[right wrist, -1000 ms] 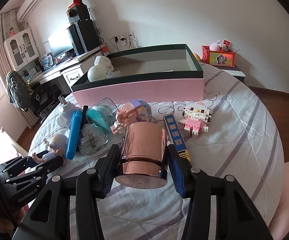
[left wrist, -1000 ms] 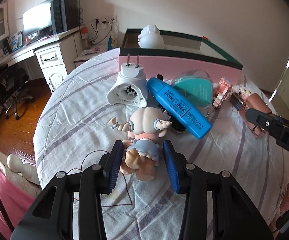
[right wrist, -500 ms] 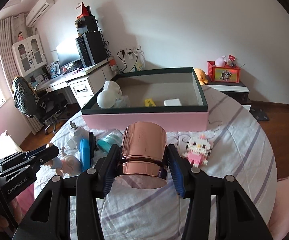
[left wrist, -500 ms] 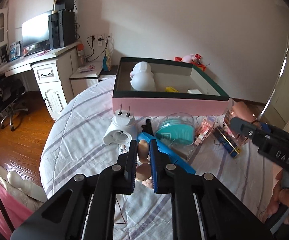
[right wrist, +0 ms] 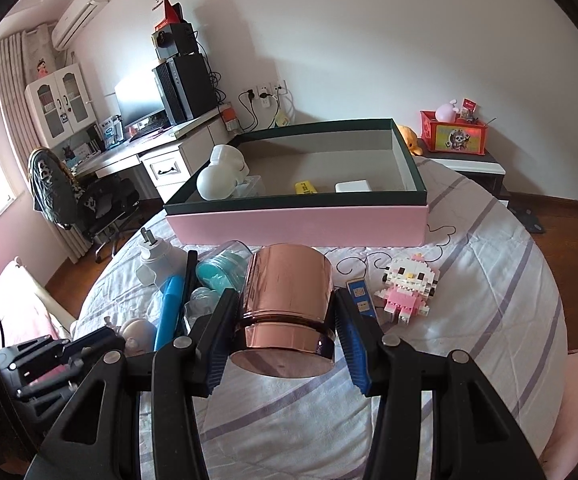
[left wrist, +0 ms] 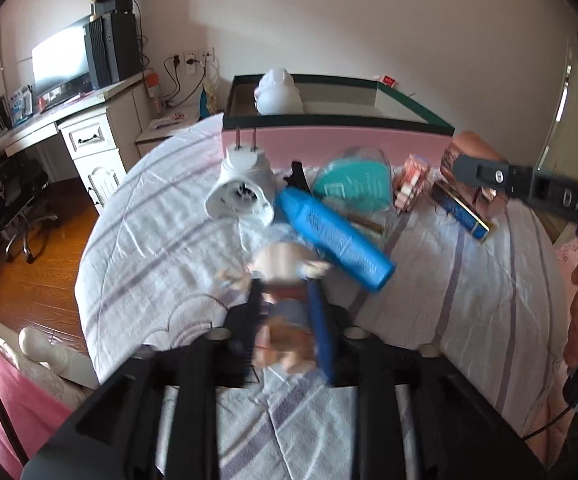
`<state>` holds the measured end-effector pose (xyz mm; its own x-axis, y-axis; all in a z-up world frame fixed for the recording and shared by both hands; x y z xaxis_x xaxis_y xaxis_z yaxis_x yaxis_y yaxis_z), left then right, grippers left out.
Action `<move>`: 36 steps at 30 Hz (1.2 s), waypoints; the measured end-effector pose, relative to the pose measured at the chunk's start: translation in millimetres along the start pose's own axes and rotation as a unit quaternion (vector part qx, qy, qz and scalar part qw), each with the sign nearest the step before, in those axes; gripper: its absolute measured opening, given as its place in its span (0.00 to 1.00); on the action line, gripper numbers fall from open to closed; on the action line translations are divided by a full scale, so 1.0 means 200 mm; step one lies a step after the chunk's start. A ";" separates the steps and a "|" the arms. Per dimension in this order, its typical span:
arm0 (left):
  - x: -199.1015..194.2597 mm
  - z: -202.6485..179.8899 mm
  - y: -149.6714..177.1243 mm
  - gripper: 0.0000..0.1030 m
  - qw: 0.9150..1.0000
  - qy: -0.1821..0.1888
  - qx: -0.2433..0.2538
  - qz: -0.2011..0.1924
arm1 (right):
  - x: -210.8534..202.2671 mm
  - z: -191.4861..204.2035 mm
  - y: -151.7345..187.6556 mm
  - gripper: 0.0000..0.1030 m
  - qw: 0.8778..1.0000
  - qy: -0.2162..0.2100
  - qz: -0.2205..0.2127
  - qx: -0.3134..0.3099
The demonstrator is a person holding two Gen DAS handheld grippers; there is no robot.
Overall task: Organize rigid objects
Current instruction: 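Lift the rose-gold cup with the right tool while the left tool lifts the baby doll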
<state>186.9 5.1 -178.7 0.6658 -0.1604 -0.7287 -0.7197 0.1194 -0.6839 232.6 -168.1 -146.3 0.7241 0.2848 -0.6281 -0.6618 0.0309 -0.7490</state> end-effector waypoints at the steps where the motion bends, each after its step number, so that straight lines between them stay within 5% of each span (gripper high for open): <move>1: 0.02 -0.02 0.02 0.68 1.000 0.010 0.006 0.008 | 0.00 0.00 0.00 0.48 1.000 0.000 -0.001 0.000; 4: 0.08 -0.03 0.05 0.68 1.000 -0.005 0.006 0.024 | 0.00 0.01 0.00 0.48 1.000 0.001 0.001 -0.001; 7: 0.10 -0.01 0.04 0.45 1.000 -0.005 -0.008 0.021 | 0.00 0.01 0.01 0.48 1.000 0.001 0.004 -0.001; 13: 0.07 0.02 0.00 0.44 1.000 0.008 -0.019 0.012 | 0.00 0.00 0.01 0.48 1.000 0.002 0.003 -0.001; 14: 0.05 0.02 -0.01 0.37 1.000 0.011 -0.022 0.007 | 0.00 0.00 0.01 0.48 1.000 0.001 0.003 -0.001; 15: 0.04 0.02 -0.02 0.19 1.000 0.012 -0.023 0.004 | 0.00 0.01 0.00 0.48 1.000 0.001 0.002 -0.002; 29: -0.03 0.04 -0.16 0.16 0.998 0.047 -0.038 -0.016 | 0.01 0.02 -0.07 0.48 1.000 -0.004 -0.007 -0.015; 36: -0.04 -0.09 -0.44 0.17 0.996 0.060 -0.011 -0.059 | 0.02 0.02 -0.14 0.48 1.000 -0.003 -0.017 -0.021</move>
<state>240.6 -20.7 -112.4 0.7182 -0.2883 -0.6333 -0.6432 0.0722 -0.7623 253.8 -163.4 -126.6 0.7452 0.2904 -0.6003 -0.6274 0.0003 -0.7787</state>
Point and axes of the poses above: each gripper's, at about its wrist camera, not at the fingertips, and x roughly the way its jaws point, z to its left, y to its underside, the point moved 3 cm from there along x, roughly the way its jaws point, and after that the axes turned 2 degrees about z, right-handed, at the moved point
